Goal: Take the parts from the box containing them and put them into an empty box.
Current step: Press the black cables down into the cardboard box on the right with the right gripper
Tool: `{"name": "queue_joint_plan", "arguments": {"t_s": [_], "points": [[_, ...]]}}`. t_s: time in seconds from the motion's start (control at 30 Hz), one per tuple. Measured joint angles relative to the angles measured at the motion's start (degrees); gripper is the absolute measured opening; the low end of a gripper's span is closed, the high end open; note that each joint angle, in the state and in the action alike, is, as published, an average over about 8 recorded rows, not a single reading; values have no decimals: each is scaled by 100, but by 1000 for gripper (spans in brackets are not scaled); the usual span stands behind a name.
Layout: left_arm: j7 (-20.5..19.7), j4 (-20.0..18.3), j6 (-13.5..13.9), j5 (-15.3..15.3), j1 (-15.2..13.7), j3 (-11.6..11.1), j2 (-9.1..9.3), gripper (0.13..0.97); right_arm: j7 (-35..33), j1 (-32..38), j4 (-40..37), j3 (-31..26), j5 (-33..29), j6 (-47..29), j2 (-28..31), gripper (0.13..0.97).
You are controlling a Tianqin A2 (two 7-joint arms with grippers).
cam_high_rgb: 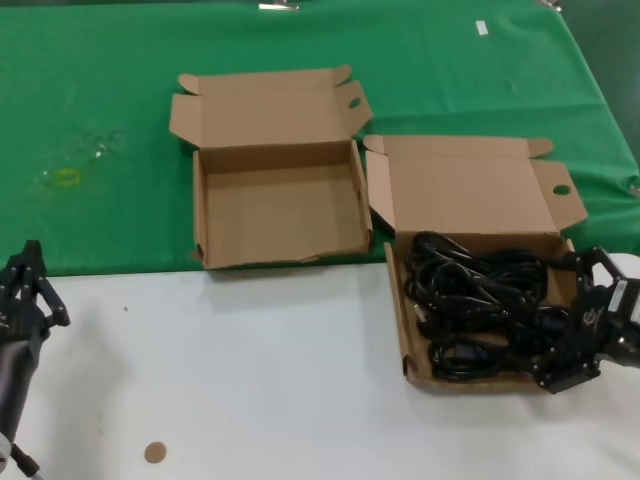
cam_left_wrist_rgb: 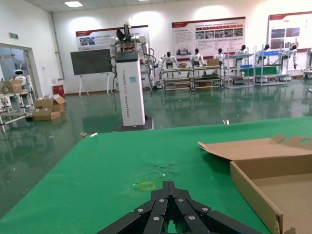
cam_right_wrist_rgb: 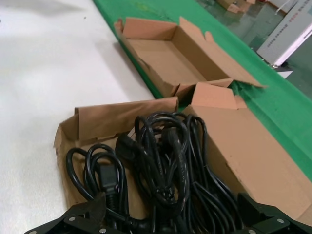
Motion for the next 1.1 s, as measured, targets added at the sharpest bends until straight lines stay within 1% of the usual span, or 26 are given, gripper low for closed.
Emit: {"name": "queue_joint_plan", "arguments": {"t_s": [0.27,0.53,0.57,0.83,0.87,1.1], "points": [[0,0,0,0,0,0,0,144,-20,271,-273,26,-488,-317,-301,950],[0,0,0,0,0,0,0,144,52,424,-422,89,-852,-463,-492,864],[0,0,0,0,0,0,0,144,65,432,-428,102,-887,-477,-507,864],[0,0,0,0,0,0,0,144,156,451,-418,216,-1122,-565,-585,707],[0,0,0,0,0,0,0,144,164,449,-413,229,-1145,-576,-593,707],[0,0,0,0,0,0,0,144,197,441,-384,303,-1266,-663,-649,515]]}}
